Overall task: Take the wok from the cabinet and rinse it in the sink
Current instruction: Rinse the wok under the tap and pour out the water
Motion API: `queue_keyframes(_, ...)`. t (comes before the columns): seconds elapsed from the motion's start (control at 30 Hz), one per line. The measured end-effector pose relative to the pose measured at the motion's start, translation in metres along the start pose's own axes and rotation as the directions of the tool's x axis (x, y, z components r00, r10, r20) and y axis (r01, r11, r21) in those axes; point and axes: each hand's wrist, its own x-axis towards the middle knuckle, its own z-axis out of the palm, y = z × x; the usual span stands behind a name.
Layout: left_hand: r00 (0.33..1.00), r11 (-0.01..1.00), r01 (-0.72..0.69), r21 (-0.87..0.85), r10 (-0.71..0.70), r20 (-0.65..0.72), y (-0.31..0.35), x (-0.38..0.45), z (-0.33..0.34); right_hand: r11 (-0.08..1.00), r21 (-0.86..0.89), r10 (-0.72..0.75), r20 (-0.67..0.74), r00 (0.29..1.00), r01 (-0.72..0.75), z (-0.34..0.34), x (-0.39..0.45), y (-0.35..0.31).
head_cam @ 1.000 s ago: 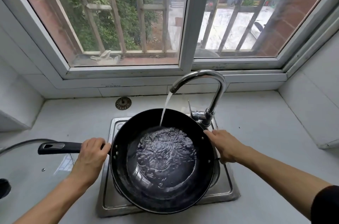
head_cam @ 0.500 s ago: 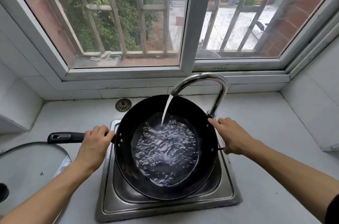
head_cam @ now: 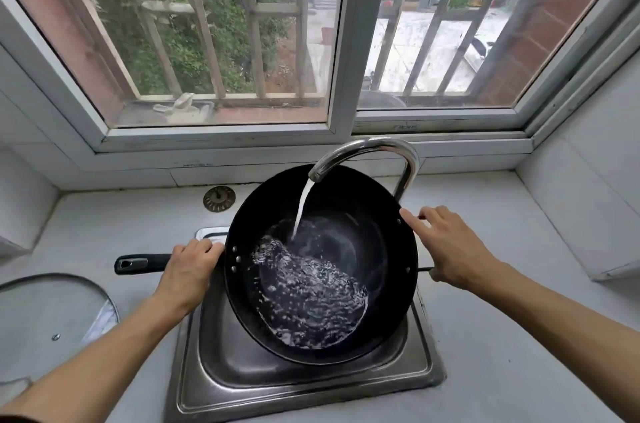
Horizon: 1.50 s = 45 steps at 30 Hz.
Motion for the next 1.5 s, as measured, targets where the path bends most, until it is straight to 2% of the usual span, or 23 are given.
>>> queue_keyframes(0.5,1.0,0.995,-0.02,-0.096,0.021,0.005,0.011,0.02,0.019,0.998,0.052,0.057,-0.232,0.971,-0.047,0.009,-0.019,0.005)
queue_keyframes(0.9,0.998,0.992,-0.063,-0.113,0.061,-0.016,0.023,0.027,0.036,0.995,0.084,0.08,-0.276,0.958,-0.059,0.022,-0.038,0.013)
queue_keyframes(1.27,0.989,0.985,-0.107,-0.136,0.092,-0.116,0.03,0.026,0.046,0.99,0.121,0.11,-0.34,0.934,-0.073,0.033,-0.051,0.016)
queue_keyframes(1.5,0.991,0.987,-0.095,-0.13,0.081,-0.106,0.035,0.027,0.052,0.99,0.113,0.122,-0.399,0.909,-0.083,0.047,-0.06,0.019)
